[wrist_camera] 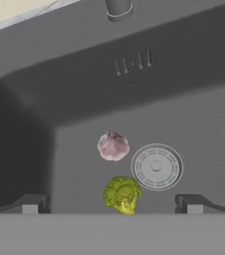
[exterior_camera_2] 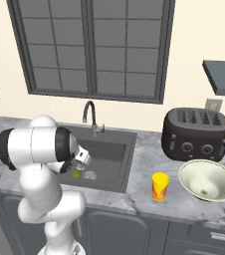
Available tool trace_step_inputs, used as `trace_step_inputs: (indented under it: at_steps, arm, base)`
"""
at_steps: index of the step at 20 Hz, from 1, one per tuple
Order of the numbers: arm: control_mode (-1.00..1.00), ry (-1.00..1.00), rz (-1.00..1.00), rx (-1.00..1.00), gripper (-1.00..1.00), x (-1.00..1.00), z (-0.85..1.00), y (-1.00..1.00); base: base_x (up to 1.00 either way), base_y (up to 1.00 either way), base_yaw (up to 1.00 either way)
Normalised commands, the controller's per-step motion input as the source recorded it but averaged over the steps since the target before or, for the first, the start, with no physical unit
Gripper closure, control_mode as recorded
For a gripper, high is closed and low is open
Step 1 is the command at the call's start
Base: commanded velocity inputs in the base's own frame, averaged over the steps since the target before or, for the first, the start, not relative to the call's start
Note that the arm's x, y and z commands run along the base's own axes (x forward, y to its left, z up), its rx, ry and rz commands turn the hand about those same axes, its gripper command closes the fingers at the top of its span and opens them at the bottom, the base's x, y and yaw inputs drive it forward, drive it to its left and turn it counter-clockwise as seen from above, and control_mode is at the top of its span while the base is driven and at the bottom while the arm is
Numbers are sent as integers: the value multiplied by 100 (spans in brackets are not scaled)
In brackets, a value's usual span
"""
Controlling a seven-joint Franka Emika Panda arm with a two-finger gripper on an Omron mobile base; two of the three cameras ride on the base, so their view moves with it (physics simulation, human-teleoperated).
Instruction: Remove the garlic and broccoli from the sink. Then move the bowl and cup from the counter to the sink for washing.
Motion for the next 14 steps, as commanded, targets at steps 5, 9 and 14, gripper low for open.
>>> trace_step_inputs:
  at_steps: [5,9,14]
  arm:
    - [-100,0,0,0,-100,6,-13,0]
    - [-100,0,0,-1,-100,4,-13,0]
    - [-100,0,0,-2,-100,5,-13,0]
  base:
    - [0,0,0]
    - [0,0,0]
    - [0,0,0]
